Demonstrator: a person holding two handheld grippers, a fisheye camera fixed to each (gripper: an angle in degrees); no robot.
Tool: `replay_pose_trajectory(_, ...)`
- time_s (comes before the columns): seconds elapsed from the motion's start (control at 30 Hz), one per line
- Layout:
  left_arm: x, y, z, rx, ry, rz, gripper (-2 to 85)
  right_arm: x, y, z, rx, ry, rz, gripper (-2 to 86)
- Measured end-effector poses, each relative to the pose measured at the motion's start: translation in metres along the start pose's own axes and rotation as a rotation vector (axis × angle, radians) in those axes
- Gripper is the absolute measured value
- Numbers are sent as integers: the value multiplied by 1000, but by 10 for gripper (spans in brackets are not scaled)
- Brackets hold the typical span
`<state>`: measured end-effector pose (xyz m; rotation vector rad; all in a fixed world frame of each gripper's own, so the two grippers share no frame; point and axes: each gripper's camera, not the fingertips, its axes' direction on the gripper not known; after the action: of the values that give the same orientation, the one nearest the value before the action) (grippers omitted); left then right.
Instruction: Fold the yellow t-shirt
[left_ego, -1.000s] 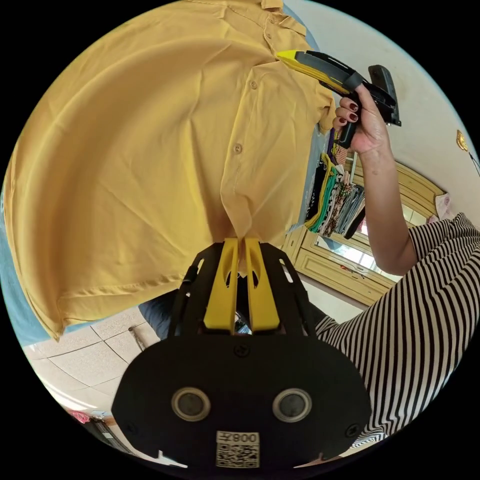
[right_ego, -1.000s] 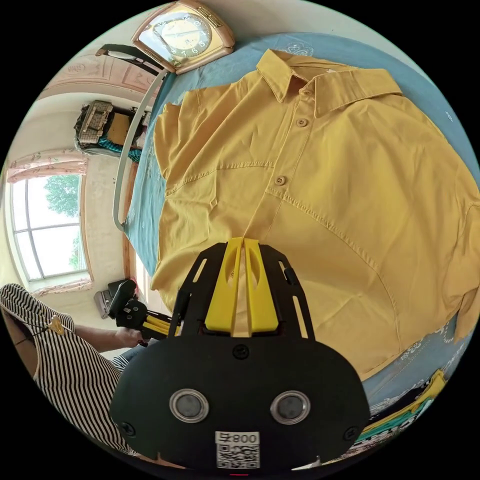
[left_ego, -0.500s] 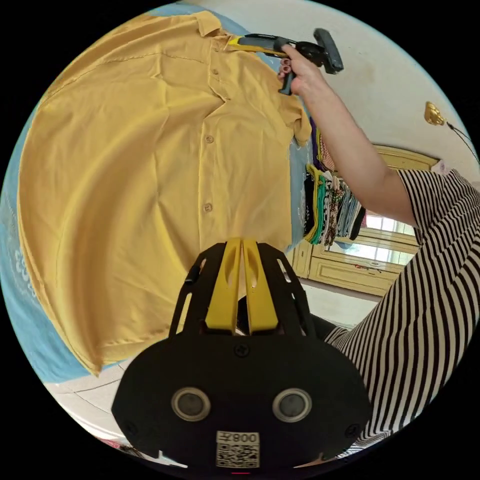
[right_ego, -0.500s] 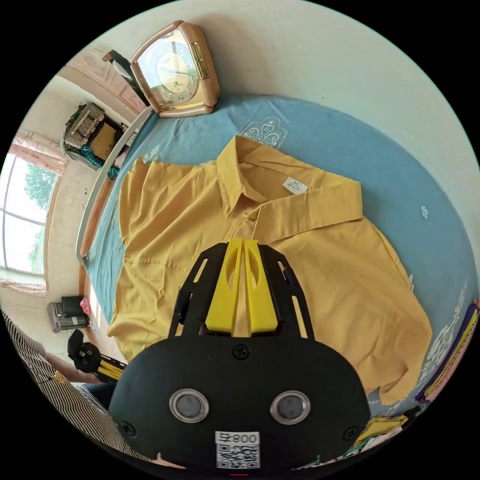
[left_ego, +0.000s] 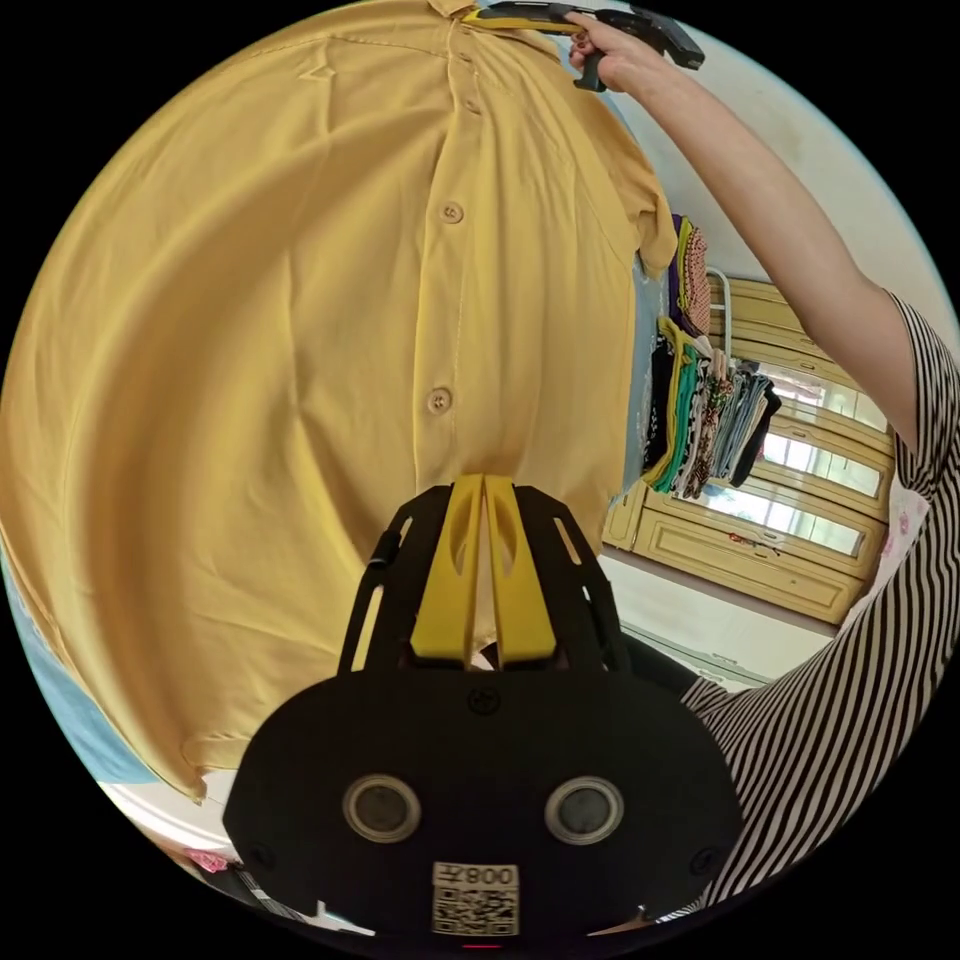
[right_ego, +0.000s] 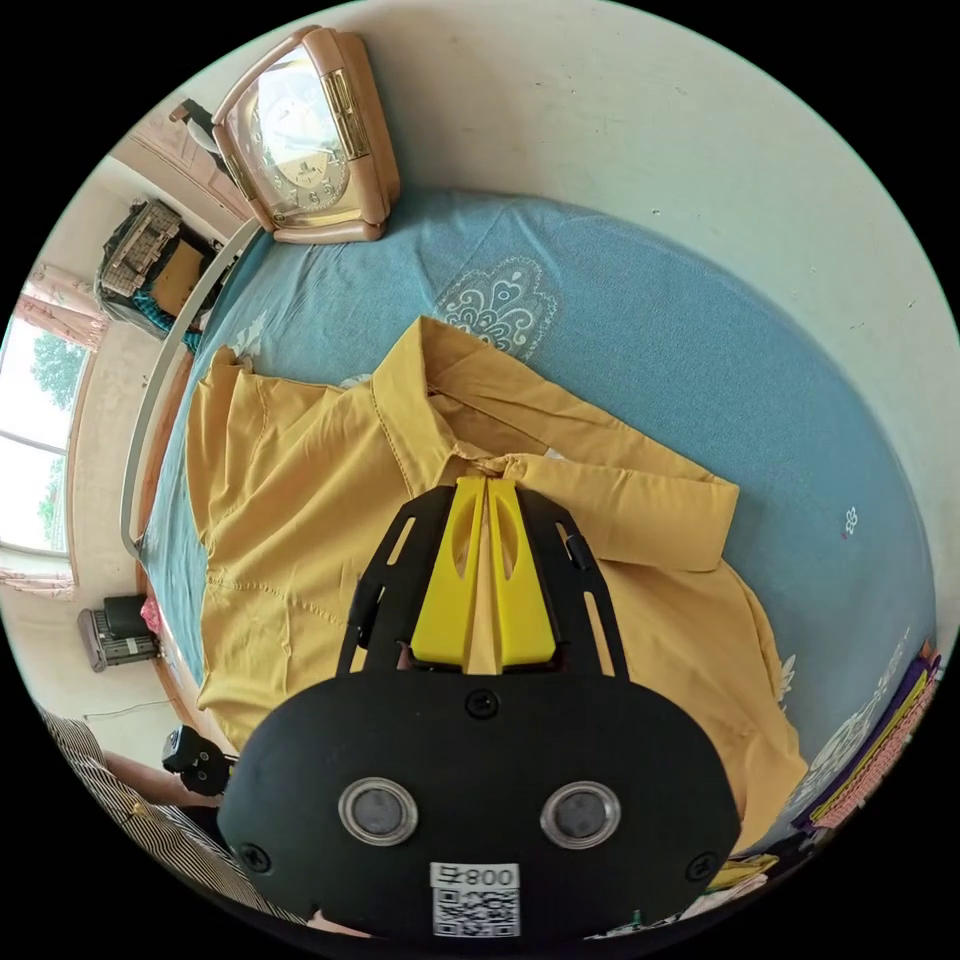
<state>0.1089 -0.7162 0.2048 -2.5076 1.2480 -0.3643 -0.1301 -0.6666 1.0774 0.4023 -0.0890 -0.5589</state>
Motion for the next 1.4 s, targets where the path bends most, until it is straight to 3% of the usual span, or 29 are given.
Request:
replay_pose_trajectory(0.3, 7, 34, -43, 113, 12, -24, 17, 1, 39, -14, 14, 17, -23, 2)
replay_pose_trajectory(0.43, -19, 47, -86, 219, -115, -107, 26, 5, 73, -20, 34, -21, 19, 2)
replay_pose_trajectory(0.57, -40, 26, -122, 315, -262, -92, 23, -21, 142, -25, 35, -281, -16, 2)
replay_pose_trajectory(0.67, -45, 1, -131, 328, -355, -43, 14, -82, 198, 5, -201, -424, -159, 1)
replay_pose_trajectory(0.77, -46, -16, -130, 296, -382, 21, 6, -141, 254, 41, -436, -395, -333, 1)
replay_pose_trajectory(0.93, -38, -20, -132, 284, -471, 36, 3, -161, 296, 62, -556, -363, -455, 1)
replay_pose_trajectory(1.2, -23, -4, -134, 307, -464, 8, 3, -139, 311, 47, -542, -383, -405, 2)
replay_pose_trajectory(1.4, -17, 53, -113, 207, -258, -116, 3, -148, 320, 22, -467, -506, -392, 2)
